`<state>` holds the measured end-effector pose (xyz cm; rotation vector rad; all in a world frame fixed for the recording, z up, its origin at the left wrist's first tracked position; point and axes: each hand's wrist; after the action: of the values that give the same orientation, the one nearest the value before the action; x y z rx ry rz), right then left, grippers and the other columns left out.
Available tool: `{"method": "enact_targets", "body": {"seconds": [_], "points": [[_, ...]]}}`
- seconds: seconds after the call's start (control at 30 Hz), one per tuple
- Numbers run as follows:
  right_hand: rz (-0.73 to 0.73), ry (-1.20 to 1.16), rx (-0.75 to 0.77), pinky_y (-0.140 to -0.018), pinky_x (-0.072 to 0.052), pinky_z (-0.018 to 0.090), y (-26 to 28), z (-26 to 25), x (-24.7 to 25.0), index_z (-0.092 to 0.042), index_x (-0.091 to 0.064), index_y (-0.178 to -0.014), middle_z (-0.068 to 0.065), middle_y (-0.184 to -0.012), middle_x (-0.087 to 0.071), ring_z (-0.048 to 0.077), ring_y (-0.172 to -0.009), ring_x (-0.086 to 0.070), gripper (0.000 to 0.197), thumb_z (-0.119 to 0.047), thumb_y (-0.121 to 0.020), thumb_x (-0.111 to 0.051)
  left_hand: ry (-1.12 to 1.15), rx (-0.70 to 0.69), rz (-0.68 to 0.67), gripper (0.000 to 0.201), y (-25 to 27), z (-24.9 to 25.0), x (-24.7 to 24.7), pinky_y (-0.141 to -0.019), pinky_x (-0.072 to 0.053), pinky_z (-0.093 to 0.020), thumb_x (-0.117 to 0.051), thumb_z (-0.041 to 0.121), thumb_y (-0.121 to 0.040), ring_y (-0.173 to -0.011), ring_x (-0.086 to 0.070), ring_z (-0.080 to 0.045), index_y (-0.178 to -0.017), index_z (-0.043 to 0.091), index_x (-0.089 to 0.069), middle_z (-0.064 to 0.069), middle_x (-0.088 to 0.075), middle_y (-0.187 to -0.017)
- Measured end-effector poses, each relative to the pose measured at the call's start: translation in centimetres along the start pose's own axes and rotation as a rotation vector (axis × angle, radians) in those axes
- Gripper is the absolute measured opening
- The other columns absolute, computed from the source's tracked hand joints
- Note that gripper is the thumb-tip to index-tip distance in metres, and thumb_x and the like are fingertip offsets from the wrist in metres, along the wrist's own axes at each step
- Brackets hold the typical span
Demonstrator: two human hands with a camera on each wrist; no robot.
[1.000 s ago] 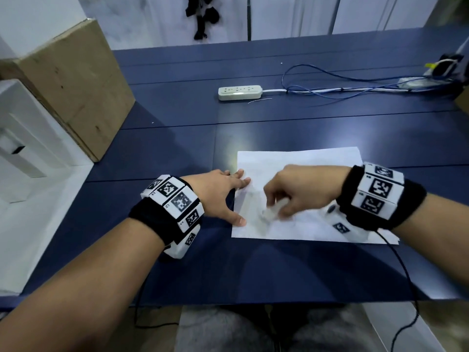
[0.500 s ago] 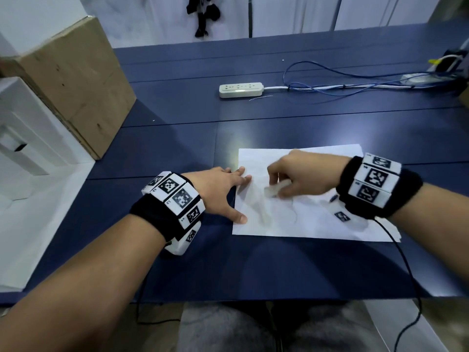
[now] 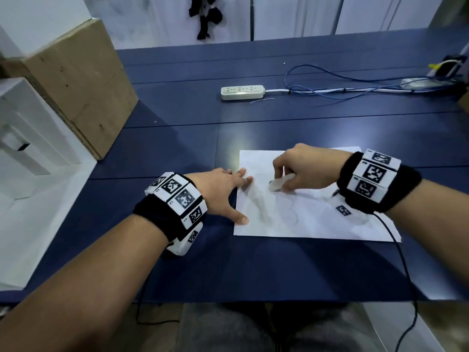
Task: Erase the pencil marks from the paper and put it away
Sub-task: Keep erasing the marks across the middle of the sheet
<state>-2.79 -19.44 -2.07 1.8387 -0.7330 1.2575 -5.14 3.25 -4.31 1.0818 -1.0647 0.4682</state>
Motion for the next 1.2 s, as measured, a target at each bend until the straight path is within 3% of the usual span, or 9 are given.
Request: {"method": "enact_targets", "body": {"seconds": [0.1,0.23,0.43,0.6,0.7,0.8,0.87,1.03,1.2], "points": [[-0.002,-0.004,0.035,-0.069,-0.047,0.030,0.9,-0.4,-0.4,-0.024,-0.065,-0.095,-0.011,-0.076,-0.060,0.016,-0.077,-0.056,0.015,-0.032,-0.082,-0.070,0.006,-0.004,0.004,0.107,0.0,0.1,0.0,-0.120,-0.018,-0.041,-0.064,0.071,-0.074,-0.149,-0.006,-0.017,-0.155,0.032,-0.007,0.014,0.002,-0.162],[-0.151,-0.011,0.168,-0.063,-0.043,0.024,2.2,-2.2,-1.3,-0.024,-0.066,-0.095,-0.005,-0.073,-0.063,0.005,-0.067,-0.053,0.017,-0.029,-0.080,-0.071,0.010,-0.005,-0.007,0.108,-0.2,0.0,0.0,-0.119,-0.020,-0.044,-0.066,0.071,-0.072,-0.148,-0.009,-0.020,-0.155,0.036,-0.006,0.013,0.001,-0.162],[0.046,0.029,-0.026,-0.068,-0.046,0.031,0.4,-0.3,0.2,-0.022,-0.065,-0.098,-0.014,-0.074,-0.052,0.015,-0.076,-0.052,0.016,-0.029,-0.084,-0.068,0.027,-0.008,0.015,0.101,0.2,0.2,0.2,-0.117,-0.023,-0.045,-0.068,0.068,-0.072,-0.147,-0.012,-0.019,-0.152,0.045,-0.010,0.010,-0.005,-0.163],[-0.205,-0.077,0.191,-0.059,-0.042,0.018,3.0,-2.3,-1.4,-0.024,-0.067,-0.093,-0.002,-0.076,-0.066,0.007,-0.063,-0.052,0.016,-0.027,-0.078,-0.073,0.039,-0.015,0.019,0.101,0.2,0.2,0.1,-0.116,-0.024,-0.045,-0.069,0.068,-0.072,-0.147,-0.012,-0.019,-0.151,0.046,-0.010,0.011,-0.004,-0.163],[-0.096,-0.049,0.110,-0.064,-0.044,0.024,1.7,-1.0,-1.2,-0.025,-0.067,-0.096,-0.007,-0.074,-0.064,0.006,-0.068,-0.055,0.019,-0.030,-0.079,-0.074,0.035,-0.017,0.008,0.101,0.1,0.3,0.3,-0.116,-0.024,-0.046,-0.070,0.067,-0.072,-0.147,-0.012,-0.019,-0.151,0.047,-0.010,0.011,-0.004,-0.163],[0.062,0.007,-0.018,-0.074,-0.052,0.035,0.1,0.6,-0.2,-0.023,-0.064,-0.096,-0.013,-0.075,-0.055,0.019,-0.080,-0.057,0.017,-0.033,-0.083,-0.069,0.017,-0.004,-0.001,0.101,0.3,0.5,0.4,-0.117,-0.023,-0.046,-0.069,0.067,-0.073,-0.147,-0.011,-0.020,-0.151,0.046,-0.009,0.012,-0.003,-0.163],[0.054,0.021,0.006,-0.073,-0.052,0.035,0.6,0.4,-0.3,-0.022,-0.064,-0.095,-0.013,-0.074,-0.055,0.020,-0.079,-0.056,0.017,-0.033,-0.083,-0.068,0.011,-0.001,0.001,0.101,0.2,0.5,0.3,-0.117,-0.023,-0.046,-0.067,0.069,-0.073,-0.147,-0.011,-0.020,-0.152,0.046,-0.009,0.012,-0.002,-0.163],[-0.202,-0.067,0.179,-0.066,-0.048,0.025,3.2,-2.0,-1.5,-0.025,-0.067,-0.093,-0.004,-0.077,-0.068,0.009,-0.070,-0.058,0.018,-0.030,-0.078,-0.074,0.002,-0.006,-0.016,0.102,-0.1,0.3,0.2,-0.117,-0.022,-0.046,-0.066,0.071,-0.072,-0.147,-0.011,-0.023,-0.152,0.046,-0.007,0.012,0.000,-0.163],[0.002,-0.005,-0.013,-0.075,-0.053,0.036,0.4,0.7,0.1,-0.028,-0.063,-0.090,-0.013,-0.075,-0.059,0.017,-0.078,-0.057,0.014,-0.035,-0.082,-0.072,-0.010,0.007,-0.028,0.102,0.0,0.5,0.5,-0.117,-0.023,-0.047,-0.067,0.069,-0.072,-0.148,-0.012,-0.023,-0.152,0.045,-0.010,0.012,-0.001,-0.163]]}}
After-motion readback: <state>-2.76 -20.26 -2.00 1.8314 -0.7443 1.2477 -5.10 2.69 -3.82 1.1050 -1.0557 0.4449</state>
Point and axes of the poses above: each hand's wrist, its own y-axis away from the middle knuckle, its own x-axis out of the back of the hand, z = x × y
